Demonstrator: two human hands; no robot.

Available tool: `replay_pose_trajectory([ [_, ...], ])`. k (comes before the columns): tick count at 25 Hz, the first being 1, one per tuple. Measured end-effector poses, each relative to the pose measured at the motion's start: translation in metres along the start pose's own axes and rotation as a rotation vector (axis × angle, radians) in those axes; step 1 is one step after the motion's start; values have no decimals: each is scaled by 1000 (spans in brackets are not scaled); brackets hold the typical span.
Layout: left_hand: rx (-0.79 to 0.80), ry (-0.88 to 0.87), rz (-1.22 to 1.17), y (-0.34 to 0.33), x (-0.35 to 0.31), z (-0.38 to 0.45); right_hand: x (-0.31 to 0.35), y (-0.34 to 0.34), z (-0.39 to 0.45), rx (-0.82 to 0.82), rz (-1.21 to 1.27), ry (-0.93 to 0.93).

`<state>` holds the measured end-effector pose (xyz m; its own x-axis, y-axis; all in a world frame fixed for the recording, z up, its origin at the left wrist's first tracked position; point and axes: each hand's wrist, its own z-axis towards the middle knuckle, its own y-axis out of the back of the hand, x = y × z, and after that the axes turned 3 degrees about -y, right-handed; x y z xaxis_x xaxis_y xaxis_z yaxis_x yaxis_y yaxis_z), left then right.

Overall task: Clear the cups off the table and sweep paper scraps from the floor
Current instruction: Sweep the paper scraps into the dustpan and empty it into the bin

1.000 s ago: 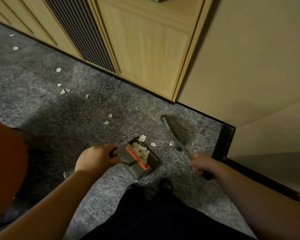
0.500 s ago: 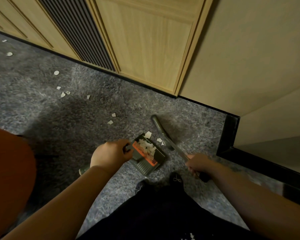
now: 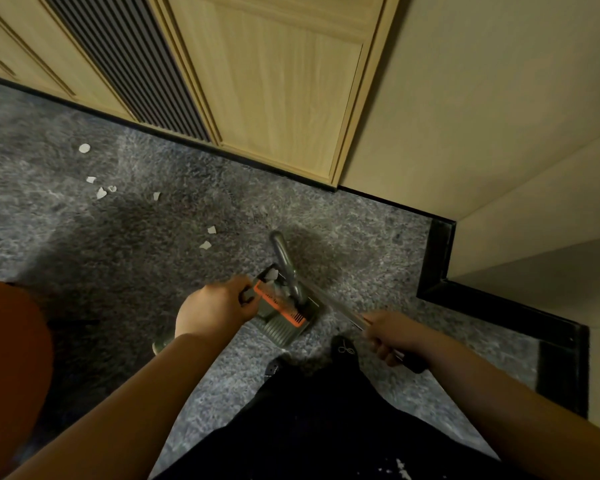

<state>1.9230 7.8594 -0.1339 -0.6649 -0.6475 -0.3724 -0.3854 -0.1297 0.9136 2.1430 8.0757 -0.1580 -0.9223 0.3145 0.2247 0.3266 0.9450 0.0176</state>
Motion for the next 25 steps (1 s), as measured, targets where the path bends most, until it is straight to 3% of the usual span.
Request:
replay_pose_trajectory([
  [11,12,-60,88,19,18,2,21,17,25,-146,-58,86],
  [19,20,-79,76,15,26,5,30,-12,71,16,81,53],
  [25,-27,-108,76,18,34,10,26,-3,53,73,122,43],
])
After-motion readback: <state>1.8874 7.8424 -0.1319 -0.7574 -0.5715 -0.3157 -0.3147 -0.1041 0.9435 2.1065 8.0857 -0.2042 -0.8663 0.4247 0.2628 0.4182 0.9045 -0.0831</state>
